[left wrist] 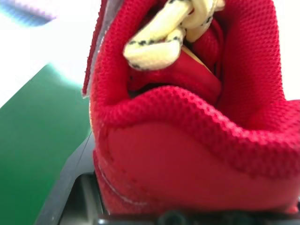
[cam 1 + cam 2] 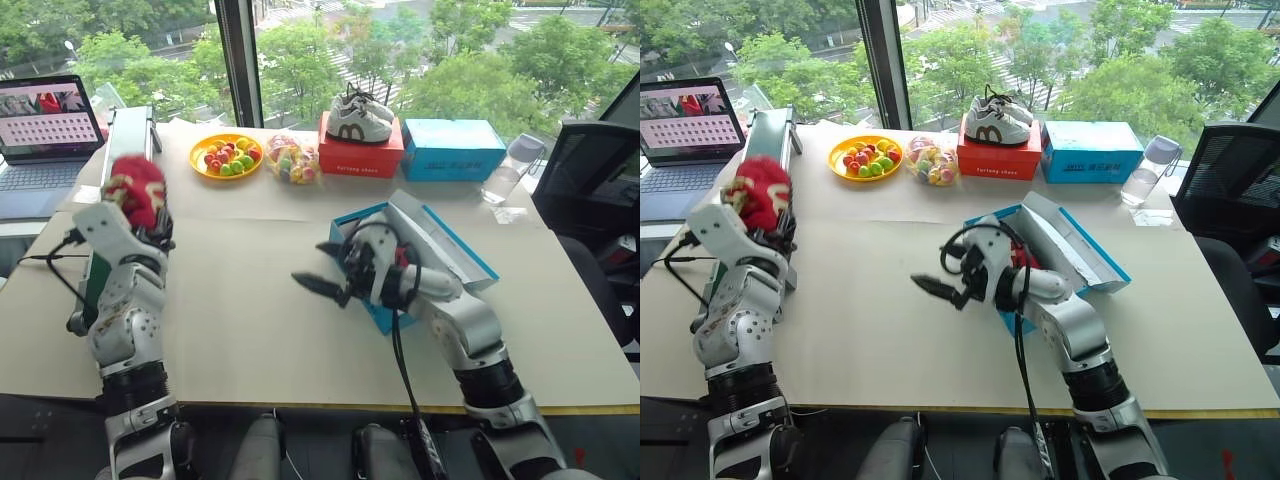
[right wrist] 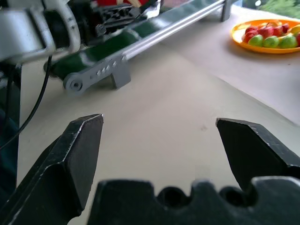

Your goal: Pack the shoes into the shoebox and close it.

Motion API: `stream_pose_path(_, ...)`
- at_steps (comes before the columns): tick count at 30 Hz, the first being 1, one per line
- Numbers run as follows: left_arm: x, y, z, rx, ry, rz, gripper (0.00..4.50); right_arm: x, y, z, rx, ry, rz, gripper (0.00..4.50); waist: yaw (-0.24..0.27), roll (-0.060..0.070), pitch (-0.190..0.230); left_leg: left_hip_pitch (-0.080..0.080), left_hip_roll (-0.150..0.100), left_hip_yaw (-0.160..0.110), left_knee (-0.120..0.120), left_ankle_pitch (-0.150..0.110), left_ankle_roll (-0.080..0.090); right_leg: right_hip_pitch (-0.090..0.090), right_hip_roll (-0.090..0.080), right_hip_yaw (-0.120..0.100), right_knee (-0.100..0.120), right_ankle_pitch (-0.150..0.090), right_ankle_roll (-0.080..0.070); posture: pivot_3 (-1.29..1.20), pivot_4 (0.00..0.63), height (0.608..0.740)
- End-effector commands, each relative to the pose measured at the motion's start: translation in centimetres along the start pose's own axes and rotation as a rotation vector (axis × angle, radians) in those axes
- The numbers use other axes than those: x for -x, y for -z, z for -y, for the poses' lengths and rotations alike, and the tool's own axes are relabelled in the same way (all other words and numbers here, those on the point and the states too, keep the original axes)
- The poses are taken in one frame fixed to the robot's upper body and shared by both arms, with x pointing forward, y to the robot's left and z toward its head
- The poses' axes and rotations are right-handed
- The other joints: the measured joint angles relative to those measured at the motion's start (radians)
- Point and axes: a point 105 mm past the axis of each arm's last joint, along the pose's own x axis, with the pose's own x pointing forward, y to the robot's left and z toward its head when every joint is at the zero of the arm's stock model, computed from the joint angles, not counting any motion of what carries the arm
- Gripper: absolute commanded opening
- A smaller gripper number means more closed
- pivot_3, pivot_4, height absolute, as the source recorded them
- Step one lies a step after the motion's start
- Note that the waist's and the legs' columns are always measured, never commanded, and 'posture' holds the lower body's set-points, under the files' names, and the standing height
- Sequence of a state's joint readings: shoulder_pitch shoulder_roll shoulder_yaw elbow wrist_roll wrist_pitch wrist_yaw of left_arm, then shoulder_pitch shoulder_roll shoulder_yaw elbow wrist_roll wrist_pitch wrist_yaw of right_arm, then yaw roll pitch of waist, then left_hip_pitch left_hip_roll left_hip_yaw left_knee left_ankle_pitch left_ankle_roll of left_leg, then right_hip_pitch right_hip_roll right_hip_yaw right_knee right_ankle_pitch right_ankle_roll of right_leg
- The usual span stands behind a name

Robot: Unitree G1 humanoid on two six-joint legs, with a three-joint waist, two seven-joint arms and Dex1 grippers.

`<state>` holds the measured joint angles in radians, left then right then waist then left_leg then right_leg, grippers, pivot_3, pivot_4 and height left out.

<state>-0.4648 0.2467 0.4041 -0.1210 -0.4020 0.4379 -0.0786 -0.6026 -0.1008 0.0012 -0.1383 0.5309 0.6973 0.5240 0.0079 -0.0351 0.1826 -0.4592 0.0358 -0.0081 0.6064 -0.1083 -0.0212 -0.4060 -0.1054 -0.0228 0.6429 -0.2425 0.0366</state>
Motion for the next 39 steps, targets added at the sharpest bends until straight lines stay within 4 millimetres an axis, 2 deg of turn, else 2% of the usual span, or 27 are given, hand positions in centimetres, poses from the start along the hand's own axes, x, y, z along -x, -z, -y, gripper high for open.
stream_pose_path(1,1.0,-0.4,5.6,0.06,0.265,0.031,2.62,0.0,-2.5,2.0,-0.285,0.119,0.08,4.5,0.001,0.0,0.0,0.0,0.0,0.0,0.0,0.0,0.0,0.0,0.0,0.0,0.0,0.0,0.0,0.0,0.15,0.74)
stream_pose_path(7,2.1,0.5,9.6,0.168,0.421,-0.018,2.62,-0.6,-4.1,0.9,-0.545,0.052,0.13,4.5,-0.001,0.0,0.0,0.0,0.0,0.001,-0.001,0.001,0.002,-0.001,0.0,0.001,0.0,0.0,0.0,0.0,0.15,0.74)
stream_pose_path(10,3.2,1.0,13.2,0.235,0.56,-0.059,2.62,-0.8,-4.5,0.4,-0.577,0.037,0.121,4.5,-0.002,0.0,0.0,0.0,0.0,0.001,0.0,0.001,0.002,0.0,0.001,0.001,-0.001,0.0,0.0,0.0,0.15,0.74)
stream_pose_path(14,4.9,1.5,16.5,0.323,0.711,-0.123,2.62,-1.0,-4.3,0.2,-0.587,0.04,0.104,4.5,-0.003,0.0,0.0,0.0,0.0,0.001,0.0,0.0,0.002,0.0,0.001,0.001,-0.001,0.0,0.0,0.0,0.15,0.74)
stream_pose_path(18,5.9,2.8,17.5,0.338,0.756,-0.202,2.62,-1.1,-4.4,-0.2,-0.569,0.04,0.099,4.5,-0.012,0.001,0.0,0.0,0.0,0.002,0.0,0.0,0.003,0.0,0.001,0.002,-0.001,0.0,0.0,0.0,0.15,0.74)
stream_pose_path(24,5.9,3.0,17.5,0.333,0.758,-0.21,2.62,-1.0,-4.6,0.0,-0.569,0.058,0.109,4.5,-0.022,0.001,0.0,0.0,0.001,0.002,0.0,0.0,0.003,-0.001,0.003,0.003,-0.001,0.0,0.0,0.0,0.15,0.74)
stream_pose_path(27,5.6,3.1,17.2,0.321,0.746,-0.208,2.59,-0.8,-4.3,0.2,-0.567,0.077,0.103,3.76,-0.022,0.001,0.0,0.0,0.001,0.002,0.0,0.0,0.003,-0.001,0.003,0.004,-0.001,0.0,0.0,0.0,0.15,0.74)
stream_pose_path(32,5.4,3.5,16.9,0.276,0.726,-0.217,2.59,-0.8,-4.2,0.0,-0.56,0.072,0.101,2.06,-0.02,0.001,0.0,0.0,0.001,0.002,0.0,0.0,0.003,-0.001,0.003,0.004,-0.001,0.0,0.0,0.0,0.15,0.74)
stream_pose_path(36,5.4,4.2,16.8,0.214,0.716,-0.23,2.59,-0.9,-3.9,0.0,-0.553,0.083,0.085,0.91,-0.021,0.001,0.0,0.0,0.002,0.002,0.0,0.0,0.003,-0.001,0.003,0.004,-0.002,0.0,0.0,0.0,0.15,0.74)
stream_pose_path(37,5.3,4.3,16.8,0.202,0.708,-0.229,2.59,-0.9,-3.8,0.0,-0.553,0.081,0.081,0.72,-0.021,0.001,0.0,0.0,0.002,0.002,0.0,0.0,0.003,-0.001,0.003,0.004,-0.002,0.0,0.0,0.0,0.15,0.74)
stream_pose_path(39,5.3,4.3,16.7,0.192,0.704,-0.221,2.59,-0.9,-3.8,-0.2,-0.555,0.074,0.079,0.72,-0.021,0.001,0.0,0.0,0.002,0.002,0.0,0.0,0.003,-0.001,0.003,0.004,-0.002,0.0,0.0,0.0,0.15,0.74)
